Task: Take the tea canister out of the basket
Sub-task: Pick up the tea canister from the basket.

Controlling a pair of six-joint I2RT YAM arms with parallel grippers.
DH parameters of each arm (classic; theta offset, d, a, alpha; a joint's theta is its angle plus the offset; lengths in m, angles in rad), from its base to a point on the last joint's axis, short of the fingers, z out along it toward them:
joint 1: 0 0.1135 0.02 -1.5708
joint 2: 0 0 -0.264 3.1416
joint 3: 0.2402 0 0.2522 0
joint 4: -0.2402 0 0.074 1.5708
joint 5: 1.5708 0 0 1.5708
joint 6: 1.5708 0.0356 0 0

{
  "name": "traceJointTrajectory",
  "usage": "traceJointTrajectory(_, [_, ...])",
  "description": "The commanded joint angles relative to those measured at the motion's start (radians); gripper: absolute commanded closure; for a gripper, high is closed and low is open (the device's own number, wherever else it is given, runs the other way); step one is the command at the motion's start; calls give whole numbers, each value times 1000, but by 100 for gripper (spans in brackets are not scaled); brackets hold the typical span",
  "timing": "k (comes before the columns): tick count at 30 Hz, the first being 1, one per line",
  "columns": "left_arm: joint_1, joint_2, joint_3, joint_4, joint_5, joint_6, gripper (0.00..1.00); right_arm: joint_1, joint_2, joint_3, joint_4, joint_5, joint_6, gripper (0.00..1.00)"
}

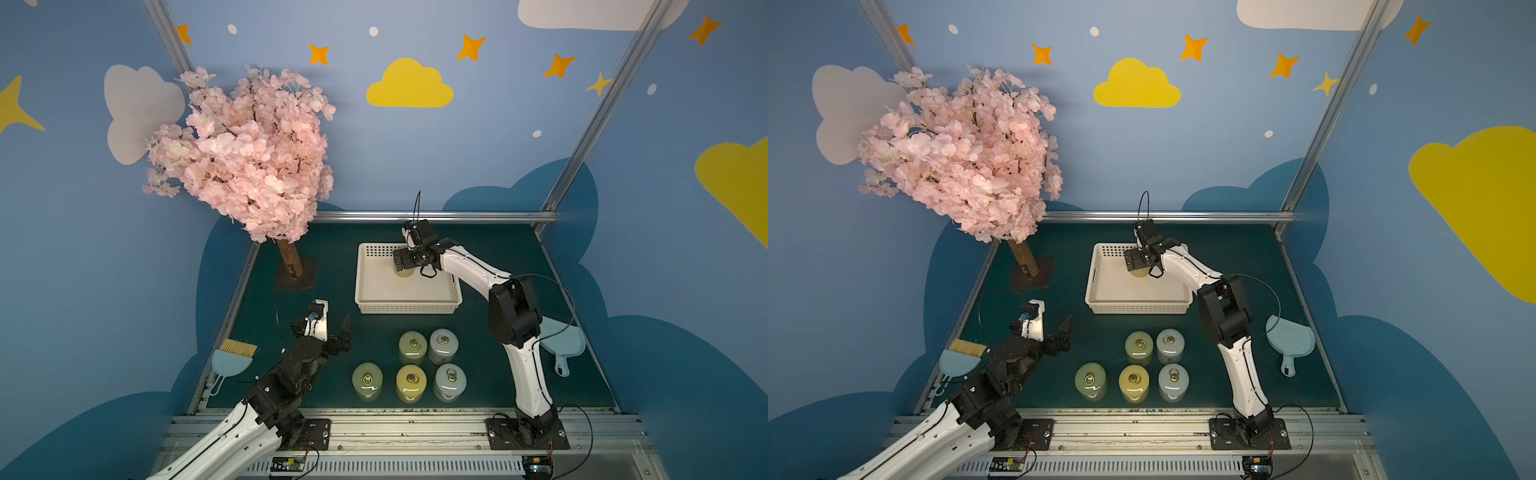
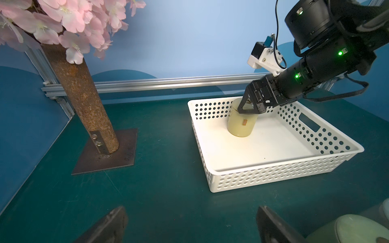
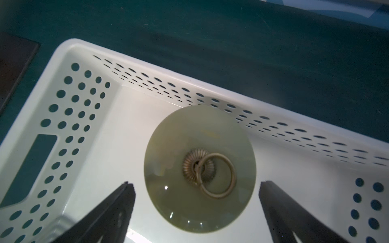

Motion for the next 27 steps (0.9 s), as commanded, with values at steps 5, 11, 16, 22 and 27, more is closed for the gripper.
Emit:
traceJointTrajectory(5, [4, -2, -9, 25, -13, 14, 0, -5, 61, 76, -3, -7, -8, 2])
traceJointTrajectory(11, [4, -2, -10, 27, -15, 14, 0, -5, 105, 131, -13, 6, -20, 2])
traceJointTrajectory(16, [3, -3, -10, 25, -15, 15, 0, -5, 130, 161, -30, 4, -29, 4])
traceJointTrajectory(22, [4, -4, -10, 25, -15, 14, 0, -4, 129, 159, -38, 18, -42, 7])
traceJointTrajectory(27, [5, -7, -10, 23, -15, 13, 0, -4, 138, 166, -47, 30, -58, 10])
